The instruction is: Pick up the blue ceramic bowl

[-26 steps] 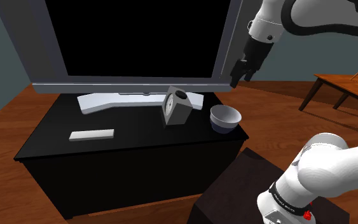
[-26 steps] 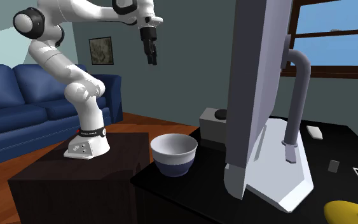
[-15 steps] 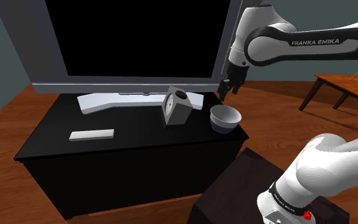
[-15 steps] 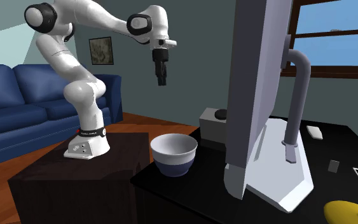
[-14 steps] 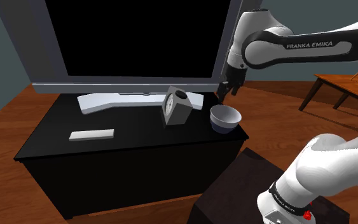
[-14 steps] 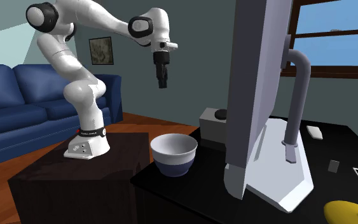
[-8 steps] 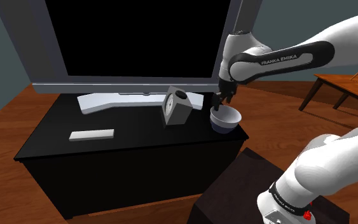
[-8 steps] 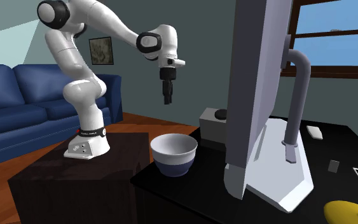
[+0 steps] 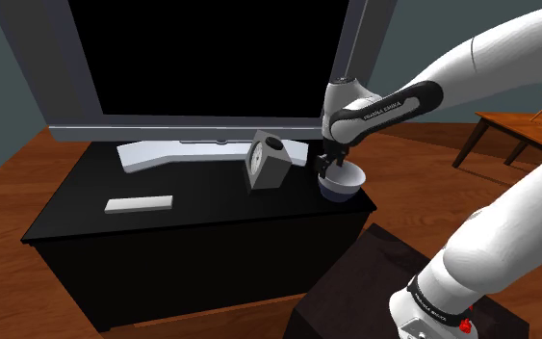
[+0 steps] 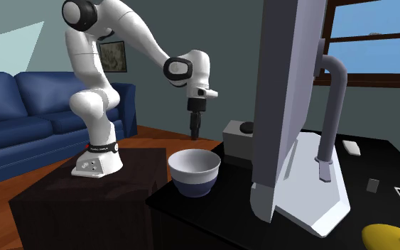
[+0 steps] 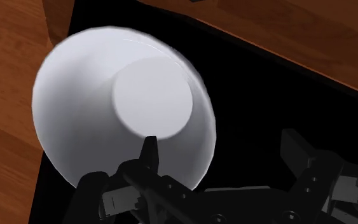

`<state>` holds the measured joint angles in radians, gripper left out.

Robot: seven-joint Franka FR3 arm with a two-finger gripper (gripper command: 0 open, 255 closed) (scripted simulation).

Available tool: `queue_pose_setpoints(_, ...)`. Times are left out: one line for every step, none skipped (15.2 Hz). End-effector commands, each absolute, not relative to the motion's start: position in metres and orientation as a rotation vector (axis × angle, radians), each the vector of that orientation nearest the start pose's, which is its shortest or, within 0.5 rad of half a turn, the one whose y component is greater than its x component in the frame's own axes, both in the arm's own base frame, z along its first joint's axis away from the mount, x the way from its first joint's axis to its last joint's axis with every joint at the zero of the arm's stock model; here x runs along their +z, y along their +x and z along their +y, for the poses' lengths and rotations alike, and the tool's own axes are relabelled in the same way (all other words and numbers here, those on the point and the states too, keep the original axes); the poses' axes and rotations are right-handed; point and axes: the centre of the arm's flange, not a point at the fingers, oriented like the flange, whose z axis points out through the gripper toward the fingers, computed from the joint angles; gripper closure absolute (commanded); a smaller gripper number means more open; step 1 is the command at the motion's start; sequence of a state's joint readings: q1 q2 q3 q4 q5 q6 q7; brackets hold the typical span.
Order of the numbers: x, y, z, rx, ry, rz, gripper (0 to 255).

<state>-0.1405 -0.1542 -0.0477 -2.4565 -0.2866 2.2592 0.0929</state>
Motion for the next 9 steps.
queue_pose_setpoints(0.326,0.457,-0.104,0.113,-3.356,0.157,0)
queue_pose_setpoints(0.320,0.460,-0.108,0.121,-3.359,0.158,0)
queue_pose_setpoints(0.314,0.460,-0.108,0.121,-3.359,0.158,0)
queue_pose_setpoints(0.309,0.460,-0.108,0.121,-3.359,0.158,0)
queue_pose_setpoints(0.304,0.460,-0.108,0.121,-3.359,0.158,0)
queue_pose_setpoints(0.299,0.460,-0.108,0.121,-3.359,0.158,0)
queue_pose_setpoints(0.293,0.460,-0.108,0.121,-3.359,0.158,0)
queue_pose_setpoints(0.288,0.460,-0.108,0.121,-3.359,0.158,0)
queue_pose_setpoints(0.283,0.460,-0.108,0.121,-3.359,0.158,0)
